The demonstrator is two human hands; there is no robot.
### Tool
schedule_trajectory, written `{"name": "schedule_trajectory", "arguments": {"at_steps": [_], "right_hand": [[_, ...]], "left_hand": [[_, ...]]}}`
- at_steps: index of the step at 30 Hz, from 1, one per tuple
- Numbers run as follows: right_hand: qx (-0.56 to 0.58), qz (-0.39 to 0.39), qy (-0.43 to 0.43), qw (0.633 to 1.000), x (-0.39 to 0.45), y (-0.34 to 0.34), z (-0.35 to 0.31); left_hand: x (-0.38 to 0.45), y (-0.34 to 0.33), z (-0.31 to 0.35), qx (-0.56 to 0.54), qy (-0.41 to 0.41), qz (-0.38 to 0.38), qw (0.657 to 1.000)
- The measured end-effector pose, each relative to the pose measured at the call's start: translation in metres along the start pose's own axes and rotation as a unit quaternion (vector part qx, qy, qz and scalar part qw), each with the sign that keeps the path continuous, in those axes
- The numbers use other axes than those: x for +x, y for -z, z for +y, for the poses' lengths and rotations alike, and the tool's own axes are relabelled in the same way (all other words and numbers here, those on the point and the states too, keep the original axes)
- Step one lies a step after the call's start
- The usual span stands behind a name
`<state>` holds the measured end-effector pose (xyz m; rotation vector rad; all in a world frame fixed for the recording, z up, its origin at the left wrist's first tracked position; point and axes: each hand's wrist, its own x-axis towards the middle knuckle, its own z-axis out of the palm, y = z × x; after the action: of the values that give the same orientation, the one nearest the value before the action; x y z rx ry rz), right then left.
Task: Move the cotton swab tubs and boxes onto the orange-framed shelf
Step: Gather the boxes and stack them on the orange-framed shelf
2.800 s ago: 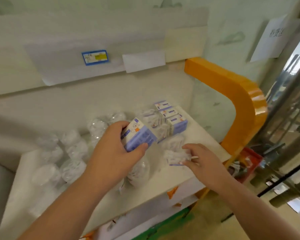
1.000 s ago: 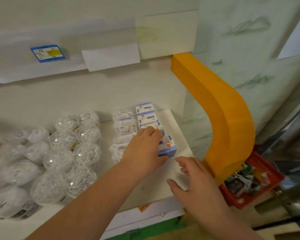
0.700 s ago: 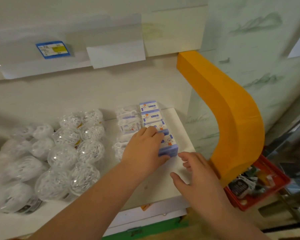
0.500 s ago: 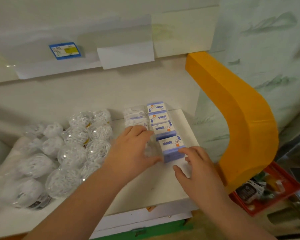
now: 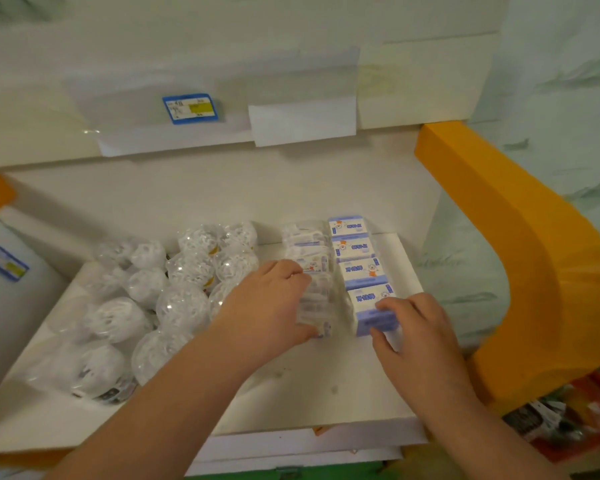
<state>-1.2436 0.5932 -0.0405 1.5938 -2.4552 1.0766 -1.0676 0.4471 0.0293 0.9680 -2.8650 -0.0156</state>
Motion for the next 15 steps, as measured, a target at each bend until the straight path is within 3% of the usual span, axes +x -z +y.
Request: {"name": "schedule_trajectory", "arguments": {"at_steps": [5, 9, 15], "right_hand": [[0.004, -0.017, -0.035, 0.999, 0.006, -0.007, -0.003], [0.114, -0.059, -0.047, 0.991, 0.016, -0.013, -0.003], [0.139, -0.089, -0.053, 0.985, 0.024, -0.024, 0.004]], "left_hand": [[0.008, -0.011, 0.007, 0.015, 0.019, -0.047, 0.999], [0.013, -0.017, 0.007, 0.024, 0.026, -0.040, 0.999], [0.028, -0.021, 0.011, 0.030, 0.037, -0.028, 0.998]]}}
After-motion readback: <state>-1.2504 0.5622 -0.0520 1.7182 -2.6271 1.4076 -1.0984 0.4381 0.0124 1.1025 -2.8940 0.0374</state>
